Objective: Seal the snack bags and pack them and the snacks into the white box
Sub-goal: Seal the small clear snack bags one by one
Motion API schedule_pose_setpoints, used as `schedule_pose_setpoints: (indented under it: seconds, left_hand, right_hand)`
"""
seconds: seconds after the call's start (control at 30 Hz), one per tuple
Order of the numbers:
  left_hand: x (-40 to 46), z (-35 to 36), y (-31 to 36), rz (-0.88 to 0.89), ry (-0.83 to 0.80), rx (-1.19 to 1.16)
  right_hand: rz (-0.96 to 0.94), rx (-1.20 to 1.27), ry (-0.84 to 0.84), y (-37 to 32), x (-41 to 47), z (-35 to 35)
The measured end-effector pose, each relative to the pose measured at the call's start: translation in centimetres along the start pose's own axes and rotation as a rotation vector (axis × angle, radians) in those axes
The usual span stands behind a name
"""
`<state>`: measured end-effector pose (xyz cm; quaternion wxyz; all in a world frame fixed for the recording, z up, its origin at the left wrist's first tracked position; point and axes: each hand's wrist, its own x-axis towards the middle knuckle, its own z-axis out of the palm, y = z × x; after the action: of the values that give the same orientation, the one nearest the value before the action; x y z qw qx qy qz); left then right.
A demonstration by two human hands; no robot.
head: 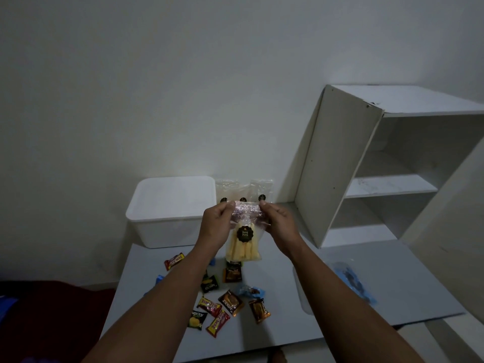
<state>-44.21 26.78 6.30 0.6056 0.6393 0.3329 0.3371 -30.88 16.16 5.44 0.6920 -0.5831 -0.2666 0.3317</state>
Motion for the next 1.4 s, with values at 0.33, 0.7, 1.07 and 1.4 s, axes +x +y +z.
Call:
schedule_pose_setpoints:
  seconds: [0.33, 0.7, 1.07, 1.4]
  left_hand:
    - [0.0, 0.0, -0.3, -0.127, 0.075, 0.045]
    - [-0.2, 0.3, 0.2, -0.14, -0.121, -0.138]
    - [0.0, -0.2, -0.7, 0.062, -0.277, 0.212]
    - [0.1, -0.4, 0.6, 0.075, -0.267, 0.251]
  right_hand:
    - [-0.144, -0.192, 0.145, 0.0, -0.2, 0.7]
    - [-0.123, -0.123, -0.125, -0.4, -1.1, 2.2]
    - [-0.07, -0.276, -0.049, -0.8, -0.2, 1.6]
    - [-0.096, -0.31, -0.103, -1.0, -0.9, 1.9]
